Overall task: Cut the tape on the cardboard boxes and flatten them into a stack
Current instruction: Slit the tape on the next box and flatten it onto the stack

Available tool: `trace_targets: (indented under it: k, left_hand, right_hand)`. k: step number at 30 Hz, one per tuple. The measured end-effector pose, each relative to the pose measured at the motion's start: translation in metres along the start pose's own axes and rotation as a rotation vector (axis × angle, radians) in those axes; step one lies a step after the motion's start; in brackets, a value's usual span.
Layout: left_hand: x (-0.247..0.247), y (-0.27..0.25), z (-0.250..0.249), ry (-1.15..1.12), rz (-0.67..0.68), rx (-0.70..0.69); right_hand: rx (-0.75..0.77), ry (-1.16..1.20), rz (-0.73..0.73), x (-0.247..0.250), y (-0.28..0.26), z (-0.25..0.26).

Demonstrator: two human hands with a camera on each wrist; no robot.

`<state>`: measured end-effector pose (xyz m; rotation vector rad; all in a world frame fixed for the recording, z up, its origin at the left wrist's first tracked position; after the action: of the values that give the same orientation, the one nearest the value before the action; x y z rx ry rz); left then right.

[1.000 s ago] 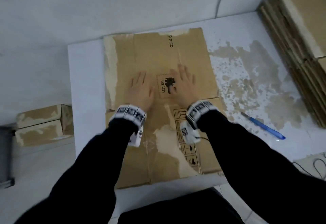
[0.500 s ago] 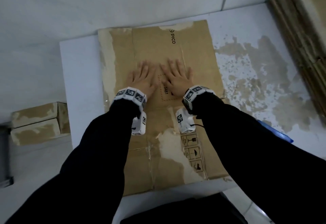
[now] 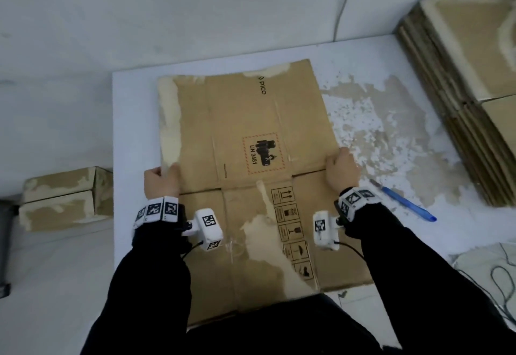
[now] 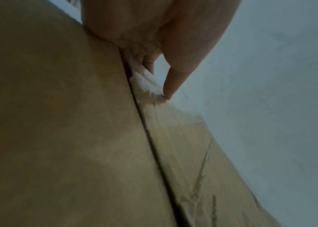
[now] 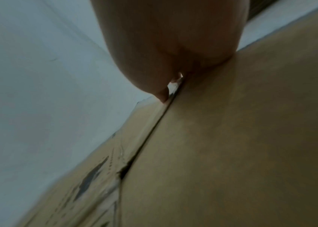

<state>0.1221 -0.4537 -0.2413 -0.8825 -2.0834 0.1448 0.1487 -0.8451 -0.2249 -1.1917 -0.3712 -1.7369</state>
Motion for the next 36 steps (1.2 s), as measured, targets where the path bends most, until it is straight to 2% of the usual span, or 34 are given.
trace_targets:
  k: [3, 7, 10, 13, 19, 24, 27, 33, 36]
  left_hand:
    - [0.008, -0.006, 0.000, 0.034, -0.050, -0.025]
    - [0.013, -0.020, -0.016, -0.068, -0.001, -0.063]
    - [0.011, -0.041, -0.035, -0.196, 0.093, -0.061]
    - [-0.010, -0.081, -0.079, -0.327, 0.184, -0.133]
    - [-0.109, -0.199, -0.187, -0.469, 0.280, -0.288]
    - [-0.198, -0.301, -0.246, -0.513, 0.297, -0.298]
    - [-0.253, -0.357, -0.278, -0.486, 0.308, -0.297]
    - [-0.347, -0.431, -0.321, -0.350, 0.310, -0.277]
    - [-0.384, -0.438, -0.324, -0.221, 0.299, -0.254]
  right_hand:
    - [0.111, 0.078, 0.022, 0.006, -0.016, -0.002]
    - [0.199, 0.181, -0.003, 0.038, -0.012, 0.000]
    - [0.316, 0.252, -0.072, 0.090, 0.005, 0.007]
    - [0.387, 0.298, -0.169, 0.159, 0.034, 0.000]
    - [0.368, 0.321, -0.267, 0.292, 0.132, -0.075]
    - [0.366, 0.291, -0.260, 0.392, 0.216, -0.153]
    - [0.308, 0.224, -0.220, 0.442, 0.275, -0.194]
    - [0.231, 0.121, -0.321, 0.496, 0.342, -0.252]
    - [0.272, 0.033, -0.210, 0.489, 0.354, -0.266]
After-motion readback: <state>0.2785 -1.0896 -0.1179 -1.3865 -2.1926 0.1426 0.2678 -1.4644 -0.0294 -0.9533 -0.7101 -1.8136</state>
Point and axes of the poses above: each hand's wrist, its own y-axis towards the middle knuckle, its own x-axis out of the back of the hand, z = x × y, the point moved 5 cm from there along y, towards the middle knuckle, and after that the axes turned 7 degrees about -z, right-handed, at the moved point
